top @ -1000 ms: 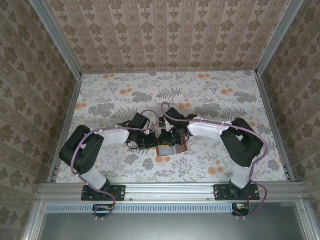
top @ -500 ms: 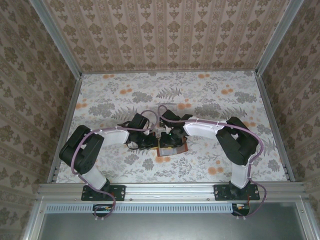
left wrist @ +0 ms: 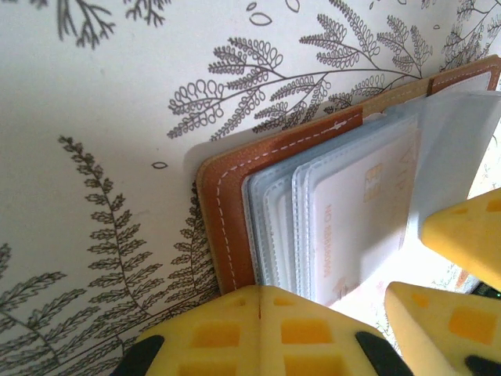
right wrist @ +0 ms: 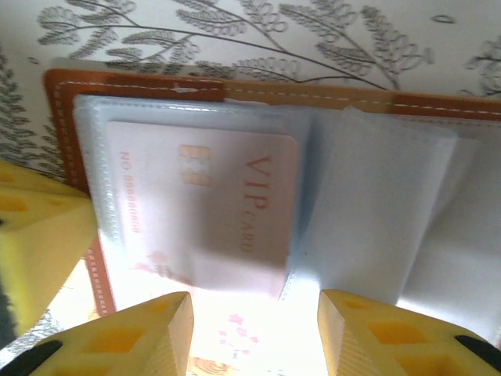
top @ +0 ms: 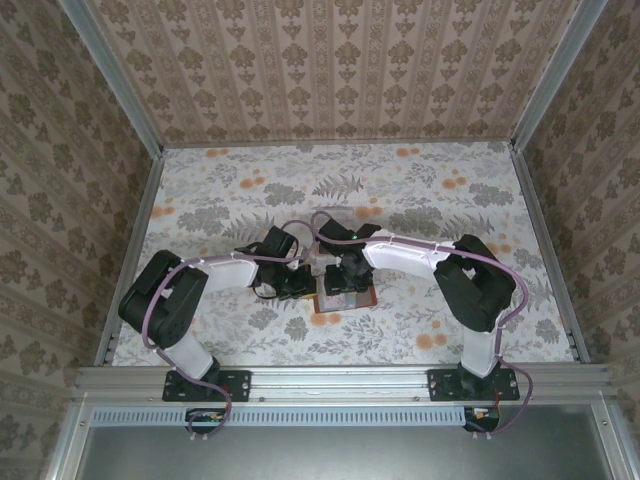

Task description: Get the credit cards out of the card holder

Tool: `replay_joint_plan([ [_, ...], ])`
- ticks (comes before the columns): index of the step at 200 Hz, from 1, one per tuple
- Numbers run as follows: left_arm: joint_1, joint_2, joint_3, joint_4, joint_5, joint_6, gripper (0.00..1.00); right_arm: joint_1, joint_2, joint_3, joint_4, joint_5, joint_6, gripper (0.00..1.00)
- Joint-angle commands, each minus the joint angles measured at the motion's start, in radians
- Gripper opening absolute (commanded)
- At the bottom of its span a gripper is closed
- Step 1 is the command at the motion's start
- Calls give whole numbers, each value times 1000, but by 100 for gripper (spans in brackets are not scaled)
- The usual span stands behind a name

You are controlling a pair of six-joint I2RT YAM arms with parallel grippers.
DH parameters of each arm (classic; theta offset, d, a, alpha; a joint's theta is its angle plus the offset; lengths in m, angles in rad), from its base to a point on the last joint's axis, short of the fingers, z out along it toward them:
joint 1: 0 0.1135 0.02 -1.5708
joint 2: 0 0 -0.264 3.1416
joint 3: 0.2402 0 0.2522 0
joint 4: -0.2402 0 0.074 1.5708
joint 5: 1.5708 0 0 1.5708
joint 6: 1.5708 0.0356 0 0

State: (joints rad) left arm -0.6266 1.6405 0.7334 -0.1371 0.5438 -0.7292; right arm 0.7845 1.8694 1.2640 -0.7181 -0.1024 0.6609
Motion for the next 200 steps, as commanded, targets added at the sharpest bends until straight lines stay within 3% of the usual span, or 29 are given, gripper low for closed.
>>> replay_joint_plan([
  [1, 13, 22, -16, -106, -40, 27, 7, 2, -29, 25, -109, 95, -22, 48],
  [50, 19, 33, -1, -120, -38, 42, 7, 1, -55, 33, -141, 116, -30, 42],
  [117, 34, 56, 27, -139, -43, 66, 7, -3, -75, 24, -143, 113, -48, 10],
  [169, 40, 64, 61, -193, -64, 100, 7, -32, -77, -48, -109, 125, -60, 10],
  [200, 39, 61, 87, -244, -90, 129, 7, -42, -84, -91, -90, 147, -53, 21],
])
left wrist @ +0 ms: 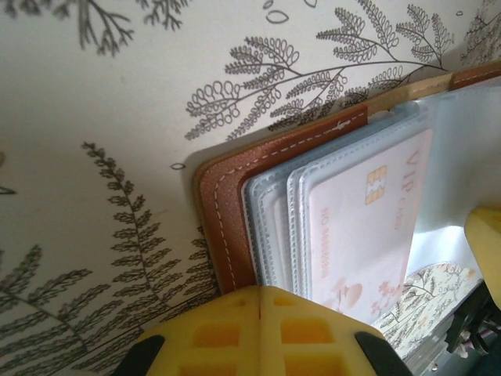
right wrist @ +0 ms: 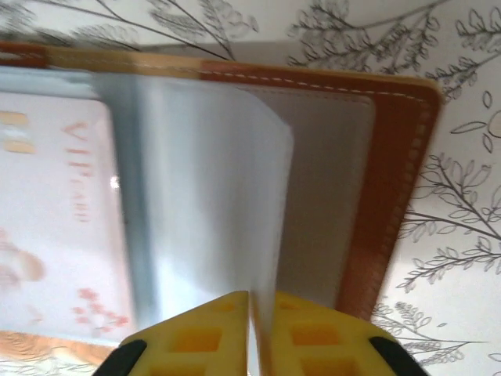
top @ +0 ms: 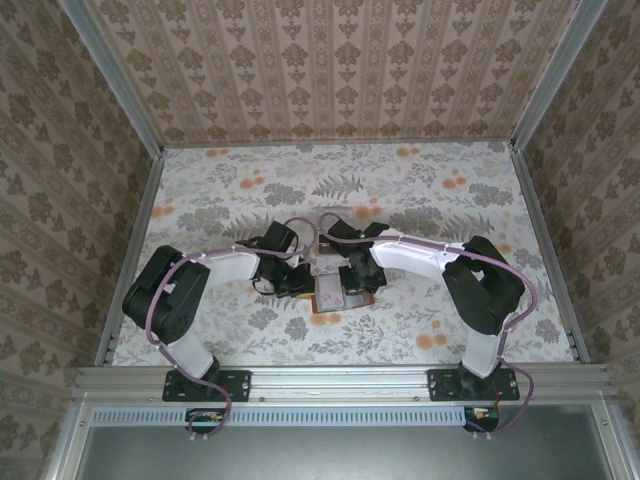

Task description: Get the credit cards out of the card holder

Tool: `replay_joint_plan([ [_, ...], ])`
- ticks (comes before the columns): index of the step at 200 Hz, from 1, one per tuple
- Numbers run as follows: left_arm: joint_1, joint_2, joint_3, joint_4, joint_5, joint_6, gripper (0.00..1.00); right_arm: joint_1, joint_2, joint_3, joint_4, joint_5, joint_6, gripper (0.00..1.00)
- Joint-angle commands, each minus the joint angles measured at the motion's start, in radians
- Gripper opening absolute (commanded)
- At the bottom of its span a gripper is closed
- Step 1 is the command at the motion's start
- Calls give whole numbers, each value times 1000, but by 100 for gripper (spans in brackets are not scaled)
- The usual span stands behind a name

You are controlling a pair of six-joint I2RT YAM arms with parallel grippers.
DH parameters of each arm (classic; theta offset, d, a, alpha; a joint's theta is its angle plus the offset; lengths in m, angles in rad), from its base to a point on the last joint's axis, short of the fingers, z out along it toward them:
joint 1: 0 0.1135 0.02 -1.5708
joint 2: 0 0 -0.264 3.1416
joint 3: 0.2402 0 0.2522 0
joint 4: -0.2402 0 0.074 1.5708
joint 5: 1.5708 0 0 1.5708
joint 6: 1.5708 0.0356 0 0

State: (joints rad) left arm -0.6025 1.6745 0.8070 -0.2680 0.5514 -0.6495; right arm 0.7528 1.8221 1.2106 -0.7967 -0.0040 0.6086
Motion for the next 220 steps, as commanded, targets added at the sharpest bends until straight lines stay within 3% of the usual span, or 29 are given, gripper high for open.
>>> replay_joint_plan([
  [1, 15, 27, 15, -114, -97, 50, 7, -11, -37, -39, -11, 50, -1, 21],
  [94, -22, -24, 154, -255, -151, 62, 7, -22, -107, -69, -26, 53, -7, 28],
  [145, -70, -4, 171, -177, -99, -2, 7, -23, -146, -41, 6, -24, -7, 26],
  [172, -88, 31, 172, -139, -85, -18, 7, -27, -147, -35, 66, -104, 5, 22],
  [220, -88, 50, 146, -150, -115, -1, 6, -53, -97, -78, 318, -359, 94, 19],
])
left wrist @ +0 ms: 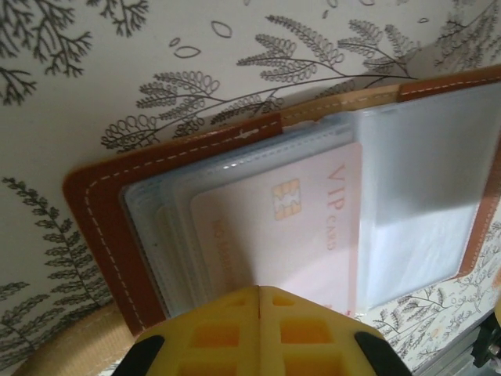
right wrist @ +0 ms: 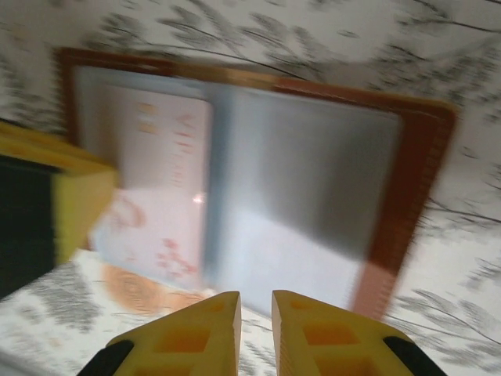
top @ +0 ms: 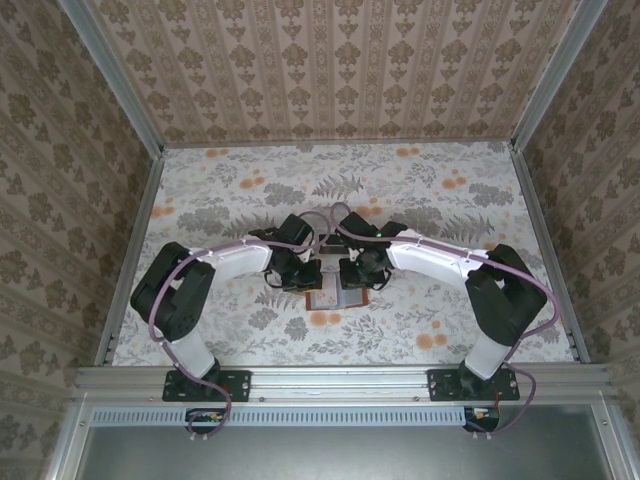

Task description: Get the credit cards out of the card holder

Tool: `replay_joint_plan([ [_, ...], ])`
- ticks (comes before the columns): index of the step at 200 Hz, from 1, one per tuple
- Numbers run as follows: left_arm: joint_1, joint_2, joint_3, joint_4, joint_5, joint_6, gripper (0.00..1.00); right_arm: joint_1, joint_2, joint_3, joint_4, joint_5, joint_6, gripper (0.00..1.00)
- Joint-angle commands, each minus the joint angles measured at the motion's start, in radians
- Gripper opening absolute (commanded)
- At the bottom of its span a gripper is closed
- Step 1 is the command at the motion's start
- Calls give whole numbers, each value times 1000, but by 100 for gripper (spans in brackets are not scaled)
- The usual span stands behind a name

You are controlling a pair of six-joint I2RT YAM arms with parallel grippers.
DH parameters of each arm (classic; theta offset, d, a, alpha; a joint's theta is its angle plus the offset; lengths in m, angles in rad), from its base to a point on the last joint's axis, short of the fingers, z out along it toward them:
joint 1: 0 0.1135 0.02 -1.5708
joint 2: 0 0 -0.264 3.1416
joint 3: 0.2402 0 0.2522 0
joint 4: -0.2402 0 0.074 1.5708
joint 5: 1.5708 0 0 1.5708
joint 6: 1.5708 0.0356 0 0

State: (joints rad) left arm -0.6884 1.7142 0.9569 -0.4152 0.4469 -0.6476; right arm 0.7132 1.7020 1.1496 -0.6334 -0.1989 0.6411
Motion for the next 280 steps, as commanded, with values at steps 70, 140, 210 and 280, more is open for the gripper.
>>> replay_joint_plan([
  [70, 4, 7, -38, 14, -12, -2, 6, -34, 118, 6, 185, -180, 72, 19],
  [140, 10, 9, -42, 13, -8, 2, 6, -38, 164, 1, 218, -195, 73, 23],
  [210, 16, -1, -48, -5, -23, 10, 6, -38, 182, -4, 191, -154, 63, 30],
  [280, 20, -2, -29, -49, -59, 29, 6, -38, 145, 7, 138, -102, 38, 32],
])
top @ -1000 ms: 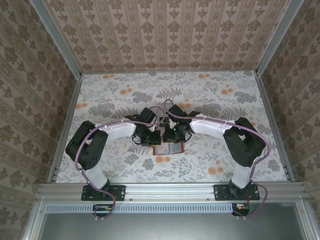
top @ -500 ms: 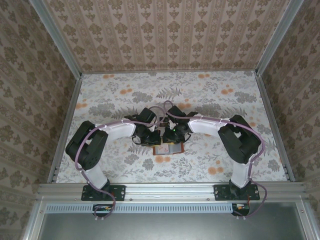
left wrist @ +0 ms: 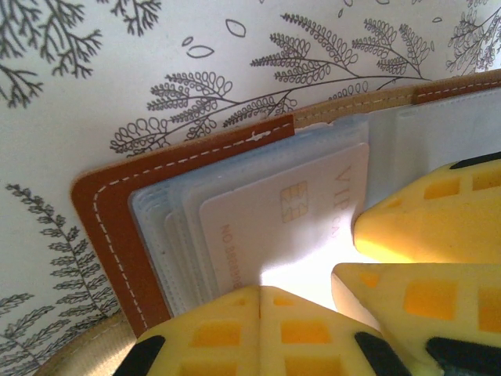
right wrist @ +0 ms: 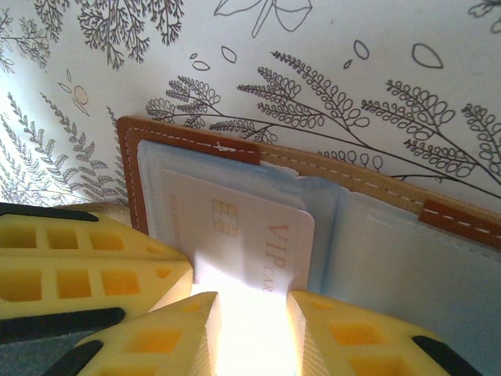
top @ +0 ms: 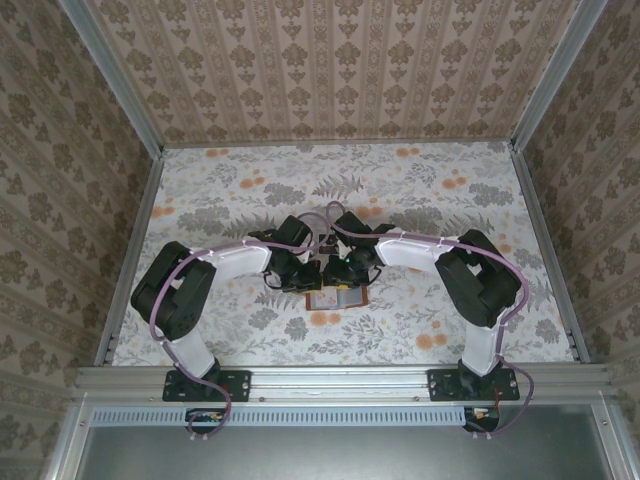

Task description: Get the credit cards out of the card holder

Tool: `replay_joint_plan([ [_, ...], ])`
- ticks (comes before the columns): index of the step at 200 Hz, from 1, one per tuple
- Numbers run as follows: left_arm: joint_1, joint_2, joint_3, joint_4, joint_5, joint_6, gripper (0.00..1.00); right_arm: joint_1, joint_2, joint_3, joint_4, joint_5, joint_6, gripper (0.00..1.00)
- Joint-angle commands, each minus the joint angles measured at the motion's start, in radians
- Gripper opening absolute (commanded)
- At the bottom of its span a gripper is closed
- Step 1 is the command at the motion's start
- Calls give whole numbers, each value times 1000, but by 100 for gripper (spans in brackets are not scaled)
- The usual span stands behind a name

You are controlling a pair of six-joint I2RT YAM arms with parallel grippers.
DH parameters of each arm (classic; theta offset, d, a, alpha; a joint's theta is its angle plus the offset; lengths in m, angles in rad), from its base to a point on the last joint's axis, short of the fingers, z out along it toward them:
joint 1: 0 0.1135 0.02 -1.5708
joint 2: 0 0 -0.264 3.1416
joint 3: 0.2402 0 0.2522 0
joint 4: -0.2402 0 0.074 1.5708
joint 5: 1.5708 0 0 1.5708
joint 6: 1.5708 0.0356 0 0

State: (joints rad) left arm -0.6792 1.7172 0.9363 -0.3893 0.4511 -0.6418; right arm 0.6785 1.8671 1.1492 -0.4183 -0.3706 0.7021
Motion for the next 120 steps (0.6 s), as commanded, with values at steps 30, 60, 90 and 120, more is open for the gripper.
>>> replay_joint_plan([
  [30, 10, -17, 0, -84, -66, 22, 6, -4, -27, 6, -79, 71, -24, 32],
  [60, 11, -20, 3, -88, -63, 22, 7, -4, -27, 3, -84, 79, -27, 32],
  [90, 13, -18, 3, -91, -65, 22, 8, -4, -38, 3, -85, 84, -27, 32],
  [120, 13, -14, 3, -93, -64, 22, 8, -4, -52, 5, -84, 73, -24, 32],
])
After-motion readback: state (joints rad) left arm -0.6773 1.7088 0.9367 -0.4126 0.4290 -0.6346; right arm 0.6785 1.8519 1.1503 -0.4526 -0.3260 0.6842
